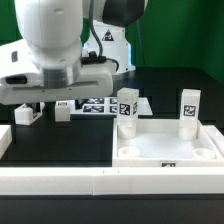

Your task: Assemble square table

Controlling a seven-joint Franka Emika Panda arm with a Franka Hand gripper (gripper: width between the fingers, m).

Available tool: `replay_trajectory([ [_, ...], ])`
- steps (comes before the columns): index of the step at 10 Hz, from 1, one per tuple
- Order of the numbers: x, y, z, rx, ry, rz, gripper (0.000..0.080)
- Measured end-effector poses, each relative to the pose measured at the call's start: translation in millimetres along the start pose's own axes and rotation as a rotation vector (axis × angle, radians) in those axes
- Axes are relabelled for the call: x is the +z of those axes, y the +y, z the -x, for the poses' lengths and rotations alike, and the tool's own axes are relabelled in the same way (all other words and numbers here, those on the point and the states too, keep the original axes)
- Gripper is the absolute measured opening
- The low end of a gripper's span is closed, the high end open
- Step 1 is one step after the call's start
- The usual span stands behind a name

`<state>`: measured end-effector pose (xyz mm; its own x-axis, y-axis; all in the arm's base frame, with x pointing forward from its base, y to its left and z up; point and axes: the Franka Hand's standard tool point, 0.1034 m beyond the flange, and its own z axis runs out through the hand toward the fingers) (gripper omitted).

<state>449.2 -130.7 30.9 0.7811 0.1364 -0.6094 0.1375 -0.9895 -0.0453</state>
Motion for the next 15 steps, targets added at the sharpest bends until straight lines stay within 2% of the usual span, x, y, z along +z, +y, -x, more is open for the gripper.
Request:
replay_trajectory([
  [2,4.6,-6.0,3.5,0.002,-0.152,-0.029,0.0649],
  [3,6.0,-5.6,-0.6,0.001,-0.178,-0.030,0.0649],
  [7,28.6,-5.9,2.4,0.036,-0.194,-0.031,0.0649],
  [11,28.7,-6.3,1.7,0.032,-0.194,-0.031,0.0649],
  [13,40.5,-4.8,8.0,0.046,-0.223,-0.037,0.0649],
  [15,44.1,-7.6,11.7,0.048,-0.245,-0.045,0.0649],
])
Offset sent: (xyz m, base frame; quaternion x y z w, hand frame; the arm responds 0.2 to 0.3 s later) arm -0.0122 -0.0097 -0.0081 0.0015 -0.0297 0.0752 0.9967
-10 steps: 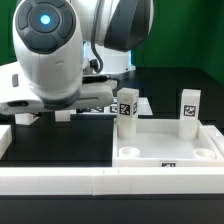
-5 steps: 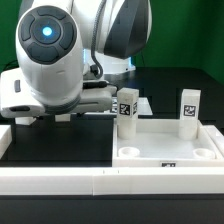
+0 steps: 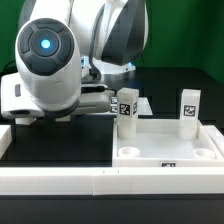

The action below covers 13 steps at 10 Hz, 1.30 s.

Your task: Assemble square table

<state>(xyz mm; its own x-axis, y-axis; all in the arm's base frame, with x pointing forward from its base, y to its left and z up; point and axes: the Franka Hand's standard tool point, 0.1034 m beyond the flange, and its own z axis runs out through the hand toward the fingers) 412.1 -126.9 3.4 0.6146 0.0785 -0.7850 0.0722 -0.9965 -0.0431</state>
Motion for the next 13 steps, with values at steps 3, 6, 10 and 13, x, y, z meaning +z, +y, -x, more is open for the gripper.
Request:
replay_trajectory([
  [3,3.3,-1.7,1.0,0.000,-0.007,0.000,0.0649],
  [6,6.5,-2.2,2.0,-0.003,-0.010,-0.001,0.0615],
  [10,7.3,-1.5,2.7,-0.010,-0.012,-0.002,0.0285],
  [13,-22.0,-8.8,5.1,-0.019,0.001,0.005,0.0285],
])
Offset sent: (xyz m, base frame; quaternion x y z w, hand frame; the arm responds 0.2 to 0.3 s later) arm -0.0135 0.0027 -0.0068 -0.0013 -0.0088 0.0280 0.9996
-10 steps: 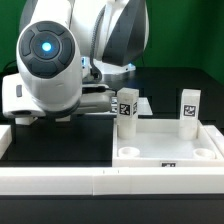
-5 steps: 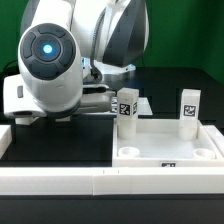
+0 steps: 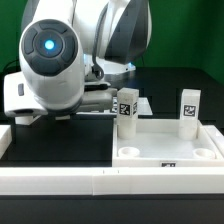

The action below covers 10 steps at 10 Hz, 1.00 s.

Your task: Assemble square table

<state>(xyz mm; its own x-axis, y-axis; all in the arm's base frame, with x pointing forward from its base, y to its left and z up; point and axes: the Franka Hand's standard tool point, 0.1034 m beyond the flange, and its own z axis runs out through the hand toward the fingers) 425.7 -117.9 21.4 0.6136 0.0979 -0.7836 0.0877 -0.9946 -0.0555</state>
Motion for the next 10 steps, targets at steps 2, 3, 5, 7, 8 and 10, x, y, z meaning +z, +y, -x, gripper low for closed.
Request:
replay_trajectory([
  [2,-35.5,-4.5,8.9,-0.010,0.026,-0.016,0.0285],
  [3,-50.1,-4.5,12.4,-0.023,0.053,-0.015,0.0285],
  [5,-53.3,-4.6,13.3,-0.028,0.068,-0.012,0.0285],
  [7,-57.0,-2.5,8.1,-0.028,0.109,-0.001,0.0286],
  [8,-61.3,-1.9,3.0,-0.026,0.147,0.001,0.0286],
  [10,-84.9,-5.5,-0.9,-0.027,0.270,-0.017,0.0286],
])
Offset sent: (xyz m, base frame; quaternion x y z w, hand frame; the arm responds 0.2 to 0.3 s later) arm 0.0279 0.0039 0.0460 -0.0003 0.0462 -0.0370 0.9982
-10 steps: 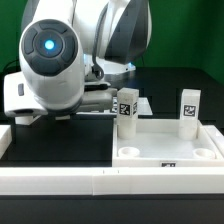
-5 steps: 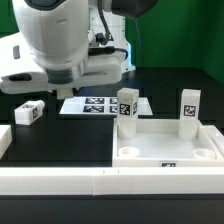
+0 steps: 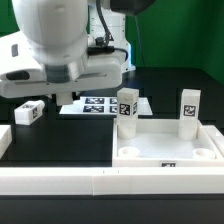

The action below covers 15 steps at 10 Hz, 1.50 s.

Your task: Assemble square table

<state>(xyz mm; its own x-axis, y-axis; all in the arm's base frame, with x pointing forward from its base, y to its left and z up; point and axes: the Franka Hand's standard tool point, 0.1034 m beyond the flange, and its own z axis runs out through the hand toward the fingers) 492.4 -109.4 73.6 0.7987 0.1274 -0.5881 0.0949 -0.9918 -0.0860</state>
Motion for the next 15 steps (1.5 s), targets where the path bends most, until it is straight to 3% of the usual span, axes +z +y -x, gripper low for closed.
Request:
replay_trajectory([
  [2,-23.6,1.7,-9.1,-0.003,0.128,0.032,0.0287],
  [3,-19.3,3.1,-8.5,-0.004,0.171,0.038,0.0287],
  [6,-25.0,7.4,-16.5,-0.005,0.367,0.072,0.0287],
  [7,-34.9,1.5,-15.5,0.000,0.408,0.076,0.0287],
  [9,-60.8,-4.7,-21.9,0.027,0.519,0.062,0.0287],
  [10,-67.8,-2.2,-24.5,0.019,0.588,0.084,0.0287],
  [12,-62.3,2.8,-24.3,0.022,0.681,0.110,0.0287],
  [14,-67.6,14.1,-27.7,0.023,0.833,0.177,0.0287],
  [15,-73.4,4.4,-32.1,0.030,0.880,0.187,0.0287],
])
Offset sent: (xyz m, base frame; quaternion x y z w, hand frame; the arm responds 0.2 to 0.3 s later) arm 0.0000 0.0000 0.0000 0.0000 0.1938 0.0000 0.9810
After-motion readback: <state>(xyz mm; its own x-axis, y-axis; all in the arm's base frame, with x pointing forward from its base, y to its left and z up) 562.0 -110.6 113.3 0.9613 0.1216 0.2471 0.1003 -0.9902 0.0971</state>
